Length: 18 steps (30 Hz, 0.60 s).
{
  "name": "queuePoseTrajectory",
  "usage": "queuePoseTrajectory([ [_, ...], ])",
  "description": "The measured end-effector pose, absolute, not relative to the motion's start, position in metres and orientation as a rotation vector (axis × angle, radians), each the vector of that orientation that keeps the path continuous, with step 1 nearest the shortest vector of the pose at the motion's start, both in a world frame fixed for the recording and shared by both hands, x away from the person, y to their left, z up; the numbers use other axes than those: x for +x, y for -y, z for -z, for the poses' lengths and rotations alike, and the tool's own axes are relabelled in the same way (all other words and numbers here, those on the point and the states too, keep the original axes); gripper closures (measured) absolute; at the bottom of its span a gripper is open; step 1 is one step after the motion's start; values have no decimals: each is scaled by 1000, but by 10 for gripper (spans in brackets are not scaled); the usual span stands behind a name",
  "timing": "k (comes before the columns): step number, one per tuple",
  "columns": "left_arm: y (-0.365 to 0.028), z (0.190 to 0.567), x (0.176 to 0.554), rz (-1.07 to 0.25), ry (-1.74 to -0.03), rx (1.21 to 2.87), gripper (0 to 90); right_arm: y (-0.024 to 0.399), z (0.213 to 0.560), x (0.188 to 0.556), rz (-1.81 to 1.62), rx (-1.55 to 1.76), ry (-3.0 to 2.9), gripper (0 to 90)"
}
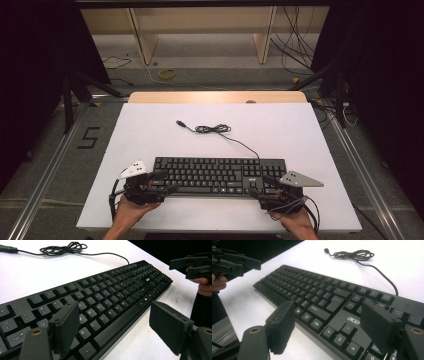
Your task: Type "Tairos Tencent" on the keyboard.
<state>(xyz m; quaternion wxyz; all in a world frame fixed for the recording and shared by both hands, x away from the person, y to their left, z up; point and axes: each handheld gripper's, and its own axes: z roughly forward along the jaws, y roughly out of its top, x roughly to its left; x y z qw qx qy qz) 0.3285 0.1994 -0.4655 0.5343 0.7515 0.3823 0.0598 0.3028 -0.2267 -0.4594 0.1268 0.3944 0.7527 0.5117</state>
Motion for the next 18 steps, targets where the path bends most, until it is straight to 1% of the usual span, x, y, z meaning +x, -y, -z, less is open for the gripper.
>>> queuePoseTrajectory([
  [13, -200, 466, 330, -146, -926, 1781, 239, 216, 457, 309, -1497, 1147, -2197, 294],
  [18, -203, 465, 331, -151, -937, 1772, 240, 200, 452, 318, -1504, 1117, -2223, 297],
])
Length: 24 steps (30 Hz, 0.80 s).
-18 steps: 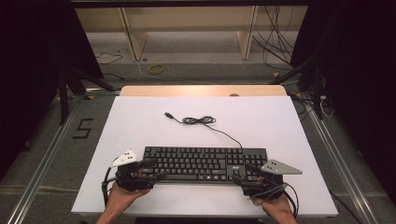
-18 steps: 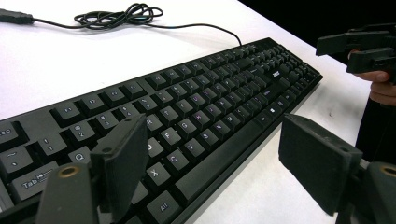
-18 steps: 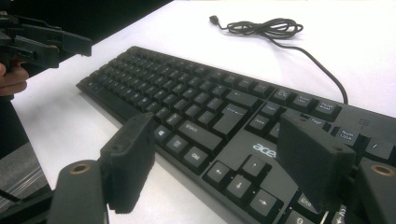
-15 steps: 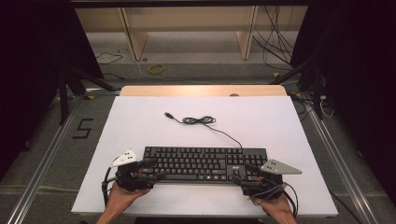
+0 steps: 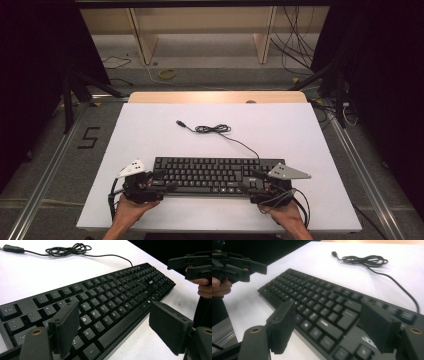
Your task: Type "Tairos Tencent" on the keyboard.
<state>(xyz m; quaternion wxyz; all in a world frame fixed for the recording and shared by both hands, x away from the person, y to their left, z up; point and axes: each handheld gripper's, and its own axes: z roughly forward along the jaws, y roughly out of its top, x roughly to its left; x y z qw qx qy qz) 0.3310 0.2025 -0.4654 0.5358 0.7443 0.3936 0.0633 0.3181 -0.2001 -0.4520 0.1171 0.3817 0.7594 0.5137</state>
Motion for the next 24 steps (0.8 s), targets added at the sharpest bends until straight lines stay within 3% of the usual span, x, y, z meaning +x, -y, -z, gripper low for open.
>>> queuePoseTrajectory([
  [16, -207, 465, 333, -179, -997, 1796, 254, 151, 443, 345, -1495, 1066, -2322, 332],
  [24, -212, 466, 336, -204, -1059, 1826, 319, 126, 444, 359, -1461, 1054, -2382, 396],
])
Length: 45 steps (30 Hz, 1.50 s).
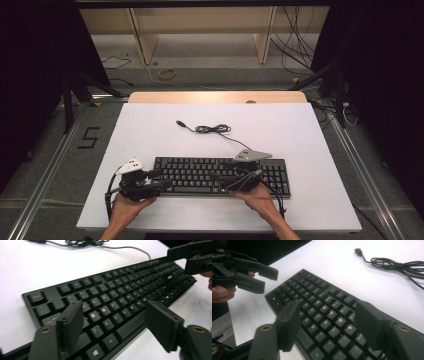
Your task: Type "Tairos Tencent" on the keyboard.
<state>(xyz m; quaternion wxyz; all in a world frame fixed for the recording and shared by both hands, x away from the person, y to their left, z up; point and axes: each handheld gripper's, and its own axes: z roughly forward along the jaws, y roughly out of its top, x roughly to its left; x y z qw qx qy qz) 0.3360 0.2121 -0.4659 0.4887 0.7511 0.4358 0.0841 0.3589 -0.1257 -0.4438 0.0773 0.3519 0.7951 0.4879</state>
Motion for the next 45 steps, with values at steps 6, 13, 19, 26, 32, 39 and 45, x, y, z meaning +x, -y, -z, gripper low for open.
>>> queuePoseTrajectory([
  [6, -216, 466, 338, -215, -1110, 1856, 454, 107, 447, 369, -1414, 1062, -2424, 542],
  [13, -219, 469, 340, -212, -1157, 1902, 602, 91, 451, 378, -1390, 1062, -2461, 685],
  [19, -220, 471, 341, -214, -1171, 1951, 761, 72, 457, 385, -1352, 1055, -2510, 815],
  [26, -219, 473, 342, -213, -1171, 1986, 882, 53, 463, 391, -1321, 1048, -2552, 900],
  [32, -220, 474, 344, -209, -1180, 1998, 891, 39, 468, 397, -1275, 1047, -2580, 900],
  [39, -221, 475, 345, -204, -1193, 2007, 891, 30, 472, 401, -1235, 1044, -2595, 900],
  [45, -222, 476, 347, -201, -1206, 2015, 891, 27, 475, 403, -1213, 1057, -2596, 900],
])
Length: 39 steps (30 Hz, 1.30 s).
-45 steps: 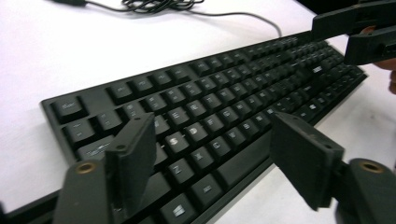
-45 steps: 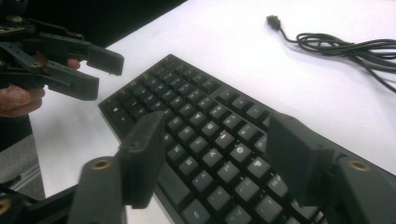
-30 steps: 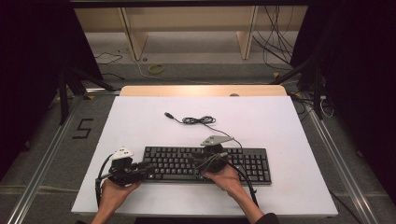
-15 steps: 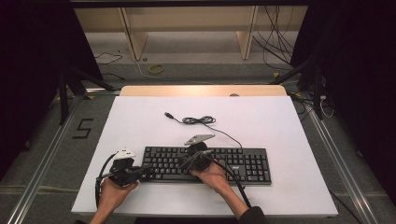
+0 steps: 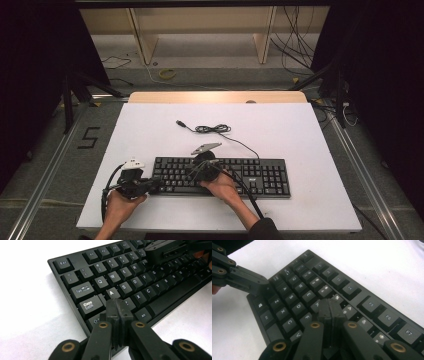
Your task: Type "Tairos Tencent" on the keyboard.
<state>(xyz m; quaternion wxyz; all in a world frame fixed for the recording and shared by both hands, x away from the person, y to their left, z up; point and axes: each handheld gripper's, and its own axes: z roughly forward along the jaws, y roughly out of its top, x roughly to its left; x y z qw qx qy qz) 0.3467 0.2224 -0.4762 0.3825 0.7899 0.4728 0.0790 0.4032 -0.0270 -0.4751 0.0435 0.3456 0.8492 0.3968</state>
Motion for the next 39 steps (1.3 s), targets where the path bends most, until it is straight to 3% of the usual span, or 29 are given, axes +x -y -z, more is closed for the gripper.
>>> queuePoseTrajectory([
  [39, -220, 476, 347, -200, -1199, 2021, 888, 27, 478, 405, -1219, 1092, -2606, 900],
])
